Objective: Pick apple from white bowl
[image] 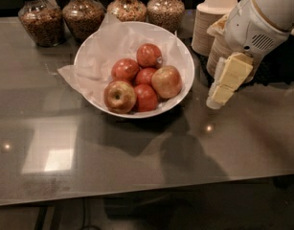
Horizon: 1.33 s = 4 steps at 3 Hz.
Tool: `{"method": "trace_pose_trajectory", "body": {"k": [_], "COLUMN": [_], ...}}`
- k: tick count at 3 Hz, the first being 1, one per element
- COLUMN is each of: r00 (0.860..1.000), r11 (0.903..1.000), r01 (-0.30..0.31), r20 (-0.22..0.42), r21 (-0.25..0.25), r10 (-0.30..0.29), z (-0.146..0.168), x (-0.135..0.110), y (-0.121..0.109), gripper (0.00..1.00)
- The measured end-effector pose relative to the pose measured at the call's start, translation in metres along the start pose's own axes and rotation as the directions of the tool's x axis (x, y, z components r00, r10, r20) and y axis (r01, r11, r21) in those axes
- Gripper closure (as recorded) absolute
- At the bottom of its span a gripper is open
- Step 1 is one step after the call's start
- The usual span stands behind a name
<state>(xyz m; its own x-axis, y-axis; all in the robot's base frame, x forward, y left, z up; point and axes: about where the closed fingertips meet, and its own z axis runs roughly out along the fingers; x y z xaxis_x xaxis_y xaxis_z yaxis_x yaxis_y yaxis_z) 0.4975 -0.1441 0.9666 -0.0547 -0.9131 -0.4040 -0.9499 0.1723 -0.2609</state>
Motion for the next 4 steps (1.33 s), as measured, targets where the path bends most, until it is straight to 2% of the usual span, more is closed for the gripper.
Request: {"method": "trace_pose_trajectory", "body": {"k": [1, 3, 4], "r00": [0.999, 0.992, 0.974], "r11": [0.9997, 0.9981, 0.9977], "r01": [0.019, 0.056, 0.064], "r20": [0.040, 0.114, 0.218], "r21": [-0.013, -0.023, -0.023], "r10": [-0.019, -0.053, -0.057], "z": [0.007, 0.016, 0.018], "x": [-0.014, -0.032, -0.034], "y": [-0.002, 0.001, -0.003], "gripper": [0.08, 0.11, 0.12]}}
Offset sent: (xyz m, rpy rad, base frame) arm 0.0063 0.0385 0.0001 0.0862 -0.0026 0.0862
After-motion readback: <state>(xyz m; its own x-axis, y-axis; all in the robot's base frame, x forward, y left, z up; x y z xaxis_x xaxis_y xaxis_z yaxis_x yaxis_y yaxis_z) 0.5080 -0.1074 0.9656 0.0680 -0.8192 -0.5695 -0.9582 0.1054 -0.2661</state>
